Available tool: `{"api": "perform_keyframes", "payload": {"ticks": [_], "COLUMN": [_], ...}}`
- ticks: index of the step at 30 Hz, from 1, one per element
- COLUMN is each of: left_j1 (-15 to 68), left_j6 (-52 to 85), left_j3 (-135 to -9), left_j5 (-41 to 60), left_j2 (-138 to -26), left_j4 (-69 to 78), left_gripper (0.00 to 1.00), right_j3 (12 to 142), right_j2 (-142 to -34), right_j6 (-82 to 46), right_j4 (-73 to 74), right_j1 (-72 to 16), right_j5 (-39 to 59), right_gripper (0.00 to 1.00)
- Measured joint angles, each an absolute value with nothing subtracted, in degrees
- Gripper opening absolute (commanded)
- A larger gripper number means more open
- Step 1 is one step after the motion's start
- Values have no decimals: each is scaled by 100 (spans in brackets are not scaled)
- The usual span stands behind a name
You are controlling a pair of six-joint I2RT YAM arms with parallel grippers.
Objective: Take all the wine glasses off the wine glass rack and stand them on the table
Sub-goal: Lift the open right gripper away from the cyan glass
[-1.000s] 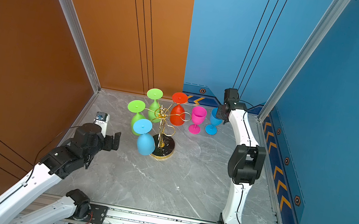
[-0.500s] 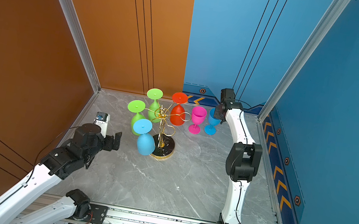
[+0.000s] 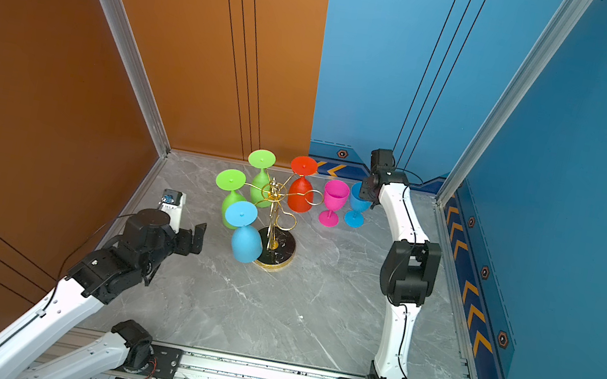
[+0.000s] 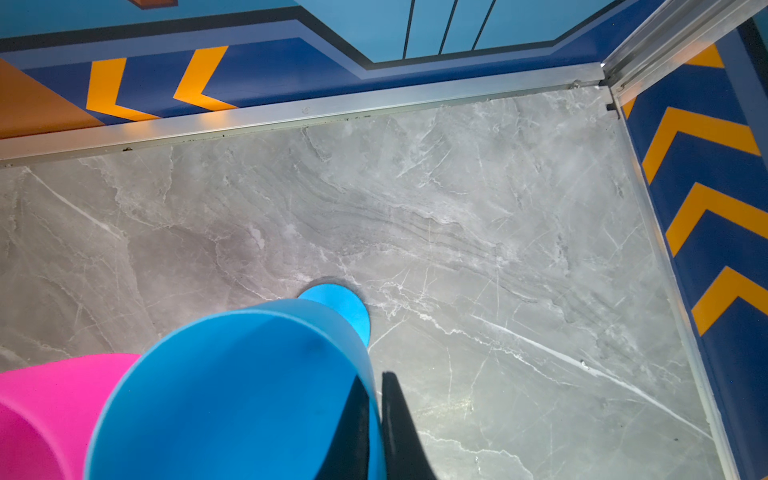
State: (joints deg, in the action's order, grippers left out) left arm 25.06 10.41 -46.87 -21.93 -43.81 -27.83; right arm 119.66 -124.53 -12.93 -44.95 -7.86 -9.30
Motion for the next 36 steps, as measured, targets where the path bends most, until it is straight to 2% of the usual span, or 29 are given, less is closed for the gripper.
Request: {"api": "perform_keyframes", "payload": {"ticks": [6, 16, 26, 31, 36], "left_j1": [2506, 2506, 2506, 2506, 2506], "left_j6": [1041, 1041, 1044, 1044, 1044], "left_j3": [-4687, -4687, -4687, -4687, -4687], "left_j5": [-2178, -2178, -2176, -2178, -2178], "left_j2": [-4370, -4351, -4351, -4351, -4351], "left_j4": [-2781, -2779, -2779, -2779, -2779], "left_gripper": [98, 98, 98, 98, 98], "right_j3": [11972, 12001, 12079, 12077, 11876], "right_j2": [-12453, -12453, -12344, -11904, -11045], "right_j6": [-1299, -1310, -1214, -1094, -1011], "right_j4": [-4523, -4598, -4707, -4757, -4711], "right_j1": [-788, -790, -799, -816, -862], "right_j5": [-930, -928, -930, -928, -910], "right_gripper": [21, 25, 62, 70, 82]}}
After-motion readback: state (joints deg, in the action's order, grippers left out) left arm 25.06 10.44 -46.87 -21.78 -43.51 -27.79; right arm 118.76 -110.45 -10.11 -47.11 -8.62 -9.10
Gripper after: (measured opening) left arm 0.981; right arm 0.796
